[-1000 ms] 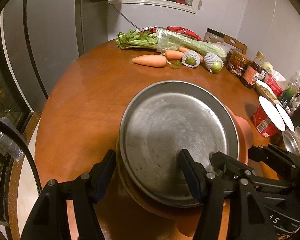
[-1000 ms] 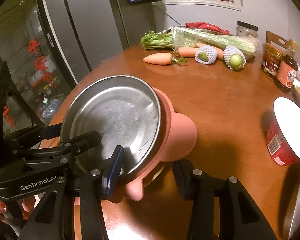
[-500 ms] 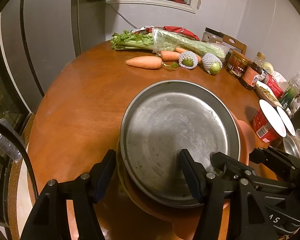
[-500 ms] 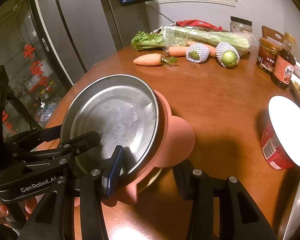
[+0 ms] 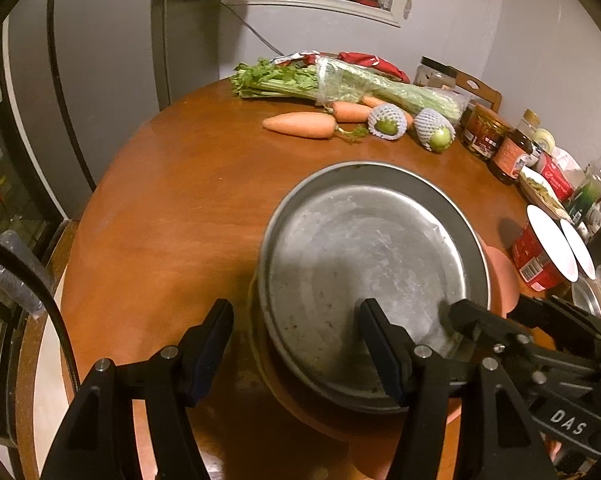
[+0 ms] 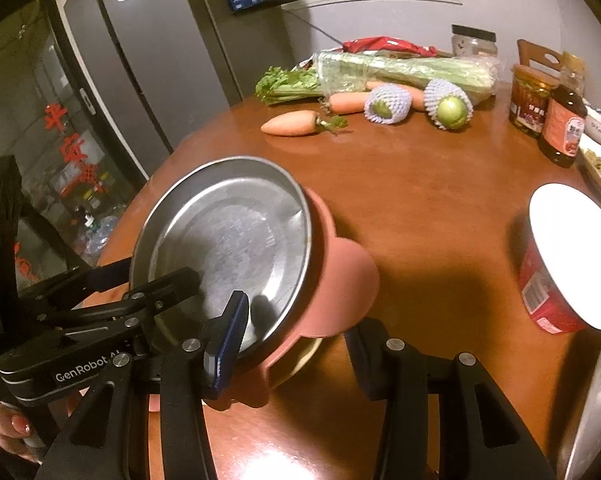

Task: Organize plates and bowls
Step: 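Settle the grey pan flat on the pink plate with the left tool, then open the left tool and withdraw it from the pan stack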

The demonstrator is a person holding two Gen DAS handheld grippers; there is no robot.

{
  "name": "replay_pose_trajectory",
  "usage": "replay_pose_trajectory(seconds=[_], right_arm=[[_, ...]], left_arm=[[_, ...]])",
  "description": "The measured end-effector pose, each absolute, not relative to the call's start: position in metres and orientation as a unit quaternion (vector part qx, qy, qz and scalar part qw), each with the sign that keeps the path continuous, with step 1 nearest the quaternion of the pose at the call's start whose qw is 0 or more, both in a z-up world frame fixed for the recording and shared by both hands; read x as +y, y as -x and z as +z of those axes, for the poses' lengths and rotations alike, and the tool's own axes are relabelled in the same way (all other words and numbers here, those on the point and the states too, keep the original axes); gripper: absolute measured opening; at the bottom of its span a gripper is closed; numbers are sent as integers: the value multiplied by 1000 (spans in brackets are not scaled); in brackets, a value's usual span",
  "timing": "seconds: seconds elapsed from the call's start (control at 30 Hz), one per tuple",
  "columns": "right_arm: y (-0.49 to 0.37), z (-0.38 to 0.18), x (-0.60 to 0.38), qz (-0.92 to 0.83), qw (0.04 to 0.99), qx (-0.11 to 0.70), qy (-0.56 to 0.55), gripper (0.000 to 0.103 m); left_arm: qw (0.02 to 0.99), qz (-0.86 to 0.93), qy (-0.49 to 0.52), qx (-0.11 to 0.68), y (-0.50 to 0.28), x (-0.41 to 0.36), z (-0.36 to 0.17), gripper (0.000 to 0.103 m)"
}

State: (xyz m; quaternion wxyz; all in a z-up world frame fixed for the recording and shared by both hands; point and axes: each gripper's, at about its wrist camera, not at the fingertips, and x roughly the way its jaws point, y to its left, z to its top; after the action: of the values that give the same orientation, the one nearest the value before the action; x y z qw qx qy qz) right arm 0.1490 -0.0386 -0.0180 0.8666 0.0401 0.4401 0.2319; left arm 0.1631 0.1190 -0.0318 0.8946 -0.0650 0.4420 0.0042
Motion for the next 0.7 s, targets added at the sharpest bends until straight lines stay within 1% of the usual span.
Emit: replay_pose_trajectory(seconds=[0.33,0.7], right_arm=[[-137,-8,-43,228,872,431,-40,52],[-119,9,-59,207,894,397,-34,55]], left_arm=[[902,19,82,424,-152,132,-20,66],[912,33,74,401,-131,127,-2,67]])
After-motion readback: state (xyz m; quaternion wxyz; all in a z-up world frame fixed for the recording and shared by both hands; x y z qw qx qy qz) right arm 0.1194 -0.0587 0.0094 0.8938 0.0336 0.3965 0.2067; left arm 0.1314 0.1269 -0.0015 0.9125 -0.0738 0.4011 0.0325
